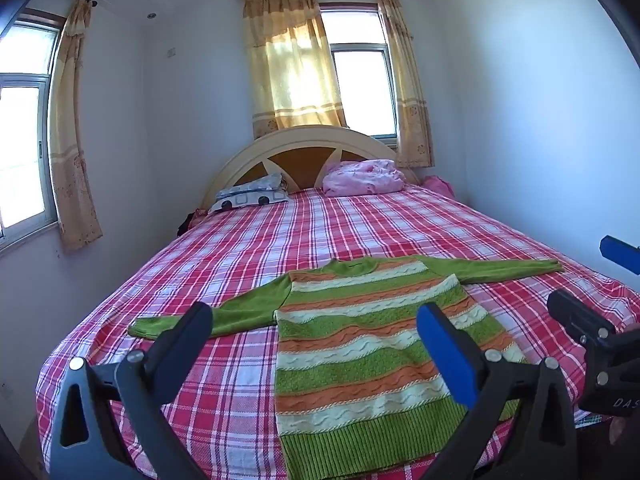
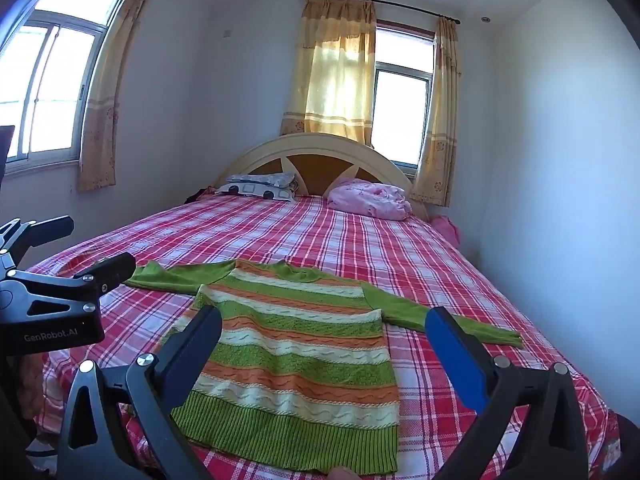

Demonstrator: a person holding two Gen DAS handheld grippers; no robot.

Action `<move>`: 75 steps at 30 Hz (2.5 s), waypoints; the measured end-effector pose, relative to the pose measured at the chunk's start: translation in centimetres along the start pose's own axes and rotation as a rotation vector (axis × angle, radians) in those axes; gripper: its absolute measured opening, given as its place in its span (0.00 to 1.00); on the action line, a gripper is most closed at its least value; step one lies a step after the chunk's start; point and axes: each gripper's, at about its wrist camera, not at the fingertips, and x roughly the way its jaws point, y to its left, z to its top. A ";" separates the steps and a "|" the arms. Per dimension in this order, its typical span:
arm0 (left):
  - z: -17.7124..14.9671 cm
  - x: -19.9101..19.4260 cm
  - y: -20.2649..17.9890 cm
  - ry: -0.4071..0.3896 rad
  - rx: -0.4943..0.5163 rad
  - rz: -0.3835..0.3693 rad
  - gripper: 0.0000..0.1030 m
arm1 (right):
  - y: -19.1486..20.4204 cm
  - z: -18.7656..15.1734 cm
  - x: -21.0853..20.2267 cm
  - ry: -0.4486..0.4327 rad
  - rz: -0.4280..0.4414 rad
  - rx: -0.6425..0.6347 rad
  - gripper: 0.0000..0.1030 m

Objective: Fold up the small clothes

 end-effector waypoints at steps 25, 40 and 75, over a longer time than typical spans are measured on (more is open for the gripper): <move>-1.5 1.8 0.0 0.036 -0.007 0.002 1.00 | -0.2 -0.5 1.0 0.045 -0.017 0.019 0.99; -1.5 1.9 0.4 0.037 -0.015 0.000 1.00 | -0.2 -0.6 1.2 0.046 -0.014 0.017 0.99; -2.1 2.6 0.4 0.061 -0.021 -0.009 1.00 | -0.1 -1.3 2.3 0.080 0.001 0.018 0.99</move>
